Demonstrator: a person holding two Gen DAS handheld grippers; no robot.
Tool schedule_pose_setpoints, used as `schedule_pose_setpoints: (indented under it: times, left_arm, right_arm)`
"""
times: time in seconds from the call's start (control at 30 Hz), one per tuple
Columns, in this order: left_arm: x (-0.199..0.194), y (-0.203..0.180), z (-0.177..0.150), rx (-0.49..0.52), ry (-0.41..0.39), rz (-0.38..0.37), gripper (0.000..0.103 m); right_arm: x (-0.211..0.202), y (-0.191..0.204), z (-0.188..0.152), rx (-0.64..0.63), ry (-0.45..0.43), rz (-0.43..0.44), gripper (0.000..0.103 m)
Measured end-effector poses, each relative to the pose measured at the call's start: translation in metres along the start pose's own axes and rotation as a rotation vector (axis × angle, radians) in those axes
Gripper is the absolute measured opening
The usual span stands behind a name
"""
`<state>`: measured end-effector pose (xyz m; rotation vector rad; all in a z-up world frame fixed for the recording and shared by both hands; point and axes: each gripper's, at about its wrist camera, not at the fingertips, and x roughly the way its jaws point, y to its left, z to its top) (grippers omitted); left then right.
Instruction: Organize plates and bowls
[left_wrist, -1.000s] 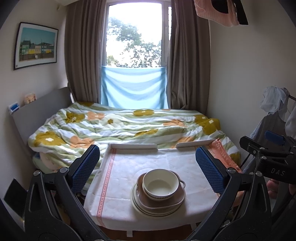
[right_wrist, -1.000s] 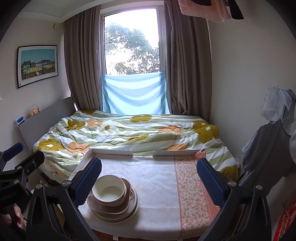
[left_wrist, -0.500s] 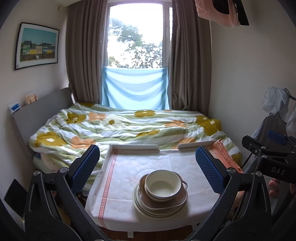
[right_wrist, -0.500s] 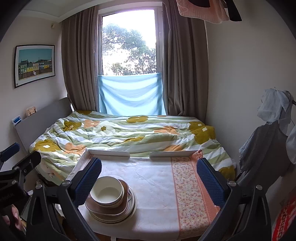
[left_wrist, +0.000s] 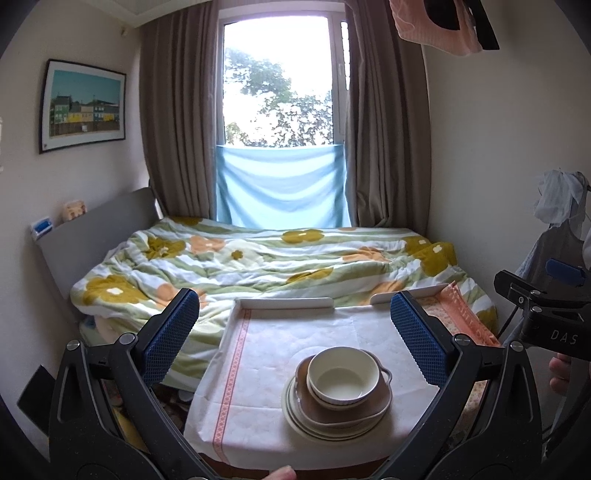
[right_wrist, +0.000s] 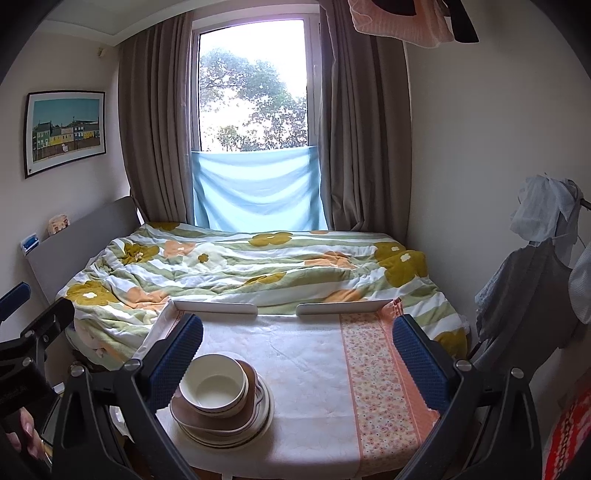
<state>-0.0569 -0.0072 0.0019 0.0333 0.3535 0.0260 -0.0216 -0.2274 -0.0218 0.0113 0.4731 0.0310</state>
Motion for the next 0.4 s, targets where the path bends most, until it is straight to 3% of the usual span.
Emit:
schedule_pose_setpoints:
  times: [0.4]
  left_arm:
    - [0.012,0.009,0.005,0.008,-0.029,-0.04,0.103]
  right_arm:
    - [0.009,0.009,0.003,0.016,0.005,-0.029,0.102]
